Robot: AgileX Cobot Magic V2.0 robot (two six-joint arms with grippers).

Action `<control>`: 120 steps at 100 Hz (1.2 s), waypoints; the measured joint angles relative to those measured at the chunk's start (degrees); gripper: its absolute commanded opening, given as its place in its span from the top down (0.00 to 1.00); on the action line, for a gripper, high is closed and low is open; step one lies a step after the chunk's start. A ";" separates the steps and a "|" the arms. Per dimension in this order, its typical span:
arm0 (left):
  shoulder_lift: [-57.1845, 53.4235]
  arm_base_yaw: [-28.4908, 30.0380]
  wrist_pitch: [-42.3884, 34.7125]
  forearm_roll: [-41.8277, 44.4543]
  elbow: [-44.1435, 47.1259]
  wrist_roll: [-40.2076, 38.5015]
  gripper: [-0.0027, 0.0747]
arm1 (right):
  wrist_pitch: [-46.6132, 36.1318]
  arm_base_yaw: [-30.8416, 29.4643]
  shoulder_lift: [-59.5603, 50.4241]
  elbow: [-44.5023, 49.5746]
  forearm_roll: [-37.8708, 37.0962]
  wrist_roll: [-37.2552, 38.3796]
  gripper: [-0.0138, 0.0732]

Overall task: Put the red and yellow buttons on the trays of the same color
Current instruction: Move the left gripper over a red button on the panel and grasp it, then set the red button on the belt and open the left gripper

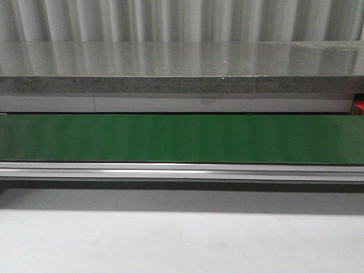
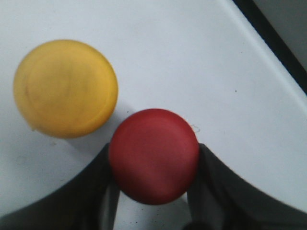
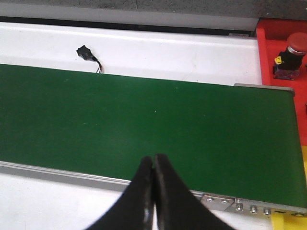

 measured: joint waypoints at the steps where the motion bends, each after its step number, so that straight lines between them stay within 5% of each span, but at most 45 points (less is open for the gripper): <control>1: -0.10 0.00 0.01 0.00 0.00 0.00 0.99 | 0.00 0.00 0.00 0.00 0.00 0.00 0.92; 77: -23.56 -4.32 18.11 11.62 1.03 13.52 0.99 | 0.00 0.00 0.00 0.00 0.00 0.00 0.92; 120: -23.69 -11.33 13.89 12.81 12.29 16.11 0.99 | 0.00 0.00 0.00 0.00 0.00 0.00 0.92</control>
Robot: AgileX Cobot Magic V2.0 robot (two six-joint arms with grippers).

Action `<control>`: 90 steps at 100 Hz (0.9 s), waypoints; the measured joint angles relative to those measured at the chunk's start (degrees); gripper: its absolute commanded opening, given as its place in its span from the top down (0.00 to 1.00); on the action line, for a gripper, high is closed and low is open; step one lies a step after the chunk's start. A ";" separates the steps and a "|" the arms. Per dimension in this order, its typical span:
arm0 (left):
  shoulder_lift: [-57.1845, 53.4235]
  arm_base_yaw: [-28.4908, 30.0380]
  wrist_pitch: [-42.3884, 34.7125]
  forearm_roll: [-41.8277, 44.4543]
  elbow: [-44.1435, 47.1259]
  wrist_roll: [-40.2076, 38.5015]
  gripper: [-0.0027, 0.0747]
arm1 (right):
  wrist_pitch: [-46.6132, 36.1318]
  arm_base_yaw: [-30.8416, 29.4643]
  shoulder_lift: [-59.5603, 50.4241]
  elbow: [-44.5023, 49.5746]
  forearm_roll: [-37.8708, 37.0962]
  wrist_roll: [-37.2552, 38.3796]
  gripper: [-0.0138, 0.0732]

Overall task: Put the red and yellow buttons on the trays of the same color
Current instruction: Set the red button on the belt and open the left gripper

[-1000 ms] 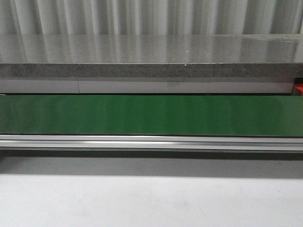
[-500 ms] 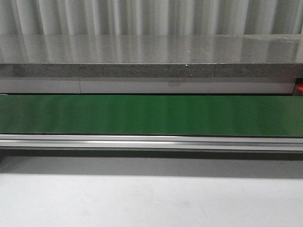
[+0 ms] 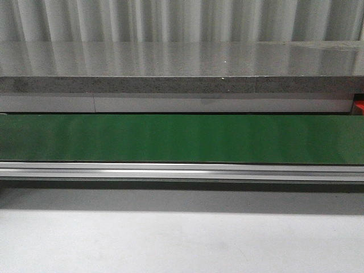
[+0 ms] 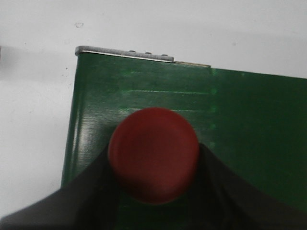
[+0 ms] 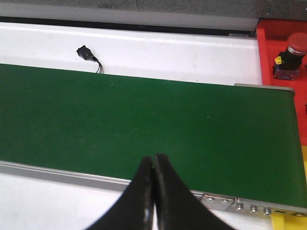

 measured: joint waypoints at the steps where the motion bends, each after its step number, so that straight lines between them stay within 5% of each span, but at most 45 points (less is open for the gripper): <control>1: 0.00 0.00 -0.31 0.02 0.11 0.00 0.99 | 0.00 0.00 0.00 0.00 0.00 0.00 0.92; 24: 0.00 -0.09 -1.86 1.84 3.03 0.21 0.91 | 0.00 0.00 0.00 0.00 0.00 0.00 0.92; 36: -0.08 -0.22 -2.00 1.37 3.15 0.32 0.58 | 0.00 0.00 0.00 0.00 0.00 0.00 0.92; 50: -0.08 -0.22 -1.50 1.81 3.37 0.32 0.03 | 0.00 0.00 0.00 0.00 0.00 0.00 0.92; 67: -0.08 -0.22 0.25 1.81 1.58 0.32 0.16 | 0.00 0.00 0.00 0.00 0.00 0.00 0.92; 90: -0.95 -0.11 2.40 1.81 -5.27 0.32 0.18 | 0.00 0.00 0.00 0.00 0.00 0.00 0.92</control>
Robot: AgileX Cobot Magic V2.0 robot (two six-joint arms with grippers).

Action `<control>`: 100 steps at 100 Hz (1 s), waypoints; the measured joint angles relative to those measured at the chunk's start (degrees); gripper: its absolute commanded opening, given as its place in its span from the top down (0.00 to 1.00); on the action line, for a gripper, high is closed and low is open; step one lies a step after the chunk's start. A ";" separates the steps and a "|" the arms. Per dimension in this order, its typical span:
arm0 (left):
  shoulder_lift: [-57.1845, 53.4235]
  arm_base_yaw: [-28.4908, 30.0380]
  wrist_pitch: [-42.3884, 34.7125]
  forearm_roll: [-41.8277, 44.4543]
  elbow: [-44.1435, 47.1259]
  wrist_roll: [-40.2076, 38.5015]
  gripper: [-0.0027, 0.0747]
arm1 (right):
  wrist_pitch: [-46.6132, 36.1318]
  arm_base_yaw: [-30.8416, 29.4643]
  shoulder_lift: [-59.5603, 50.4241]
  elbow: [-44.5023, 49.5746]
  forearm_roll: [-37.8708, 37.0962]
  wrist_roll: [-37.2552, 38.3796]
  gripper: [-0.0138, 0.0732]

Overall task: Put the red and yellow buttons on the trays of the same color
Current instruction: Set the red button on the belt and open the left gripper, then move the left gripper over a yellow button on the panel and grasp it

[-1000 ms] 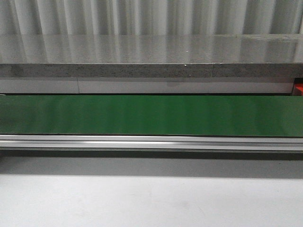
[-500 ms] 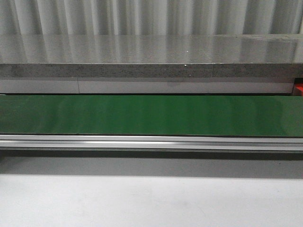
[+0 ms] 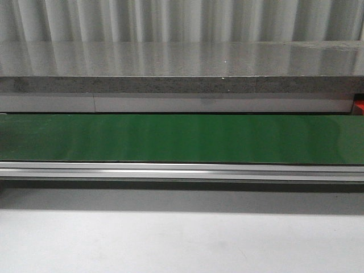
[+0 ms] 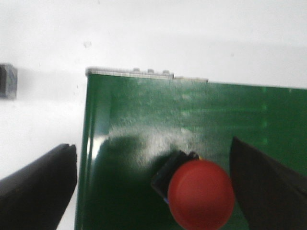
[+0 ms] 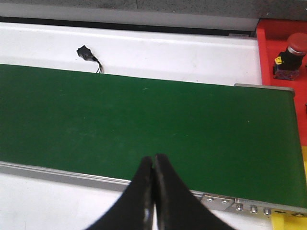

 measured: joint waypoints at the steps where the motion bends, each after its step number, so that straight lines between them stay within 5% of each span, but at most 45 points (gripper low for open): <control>1: 0.06 0.00 0.00 0.00 -0.22 0.00 0.18 | 0.00 0.00 0.00 0.00 0.00 0.00 0.92; 57: 15.01 12.96 -1.25 1.85 -10.07 0.00 0.18 | 0.00 0.00 0.00 0.00 0.00 0.00 0.92; 100: 26.79 15.73 -3.92 3.00 -18.02 0.00 0.18 | 0.00 0.00 0.00 0.00 0.00 0.00 0.92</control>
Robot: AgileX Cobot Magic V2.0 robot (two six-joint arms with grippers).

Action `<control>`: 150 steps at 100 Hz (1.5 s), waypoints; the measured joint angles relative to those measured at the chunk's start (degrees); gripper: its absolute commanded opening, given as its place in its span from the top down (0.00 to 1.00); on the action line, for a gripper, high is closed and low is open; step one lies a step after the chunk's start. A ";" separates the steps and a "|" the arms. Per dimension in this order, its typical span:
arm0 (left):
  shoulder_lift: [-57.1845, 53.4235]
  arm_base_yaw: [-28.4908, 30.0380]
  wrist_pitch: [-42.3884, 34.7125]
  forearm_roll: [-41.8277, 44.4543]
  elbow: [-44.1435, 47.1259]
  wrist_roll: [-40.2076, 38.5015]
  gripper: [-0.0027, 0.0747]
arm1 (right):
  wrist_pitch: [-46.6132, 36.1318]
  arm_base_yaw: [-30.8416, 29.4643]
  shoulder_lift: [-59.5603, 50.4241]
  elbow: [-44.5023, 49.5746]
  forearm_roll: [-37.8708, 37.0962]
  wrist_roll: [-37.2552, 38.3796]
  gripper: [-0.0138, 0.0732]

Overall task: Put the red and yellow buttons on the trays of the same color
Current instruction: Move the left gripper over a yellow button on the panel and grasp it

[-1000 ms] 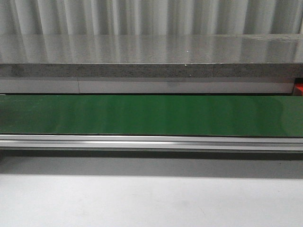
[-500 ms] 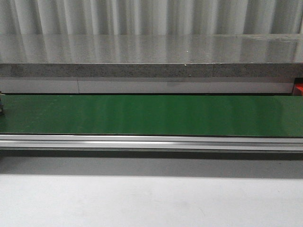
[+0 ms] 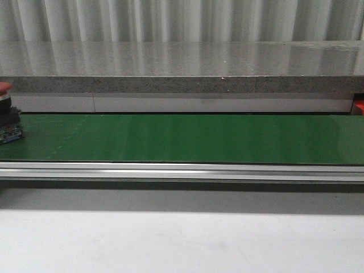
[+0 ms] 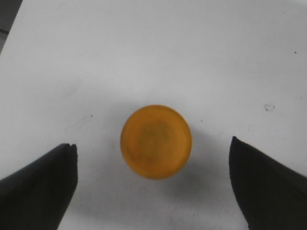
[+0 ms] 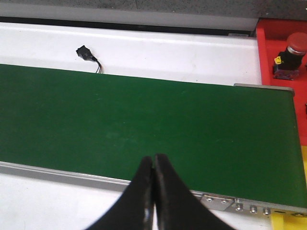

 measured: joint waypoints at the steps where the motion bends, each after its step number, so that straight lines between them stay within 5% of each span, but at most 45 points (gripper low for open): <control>1: 0.38 0.00 -0.13 0.00 -0.31 0.00 0.18 | 0.00 0.00 0.00 0.00 0.00 0.00 0.92; 14: 3.48 0.04 -0.25 0.00 -2.68 0.00 0.21 | 0.00 0.00 0.00 0.00 0.00 0.00 0.92; 21: 4.67 0.04 -0.25 0.00 -3.52 0.00 0.32 | 0.00 0.00 0.00 0.00 0.00 0.00 0.92; 42: 5.42 0.04 -0.25 0.00 -4.08 0.00 0.99 | 0.00 0.00 0.00 0.00 0.00 0.00 0.92; 69: -0.80 0.13 1.81 -0.70 -4.08 0.00 0.99 | 0.00 0.00 0.00 0.00 0.00 0.00 0.92; 99: -16.31 -2.86 12.65 -4.11 -2.58 0.00 0.99 | 0.00 0.00 0.00 0.00 0.00 0.00 0.92; 150: -27.31 -12.29 4.73 -2.30 19.17 0.00 0.99 | 0.00 0.00 0.00 0.00 0.00 0.00 0.92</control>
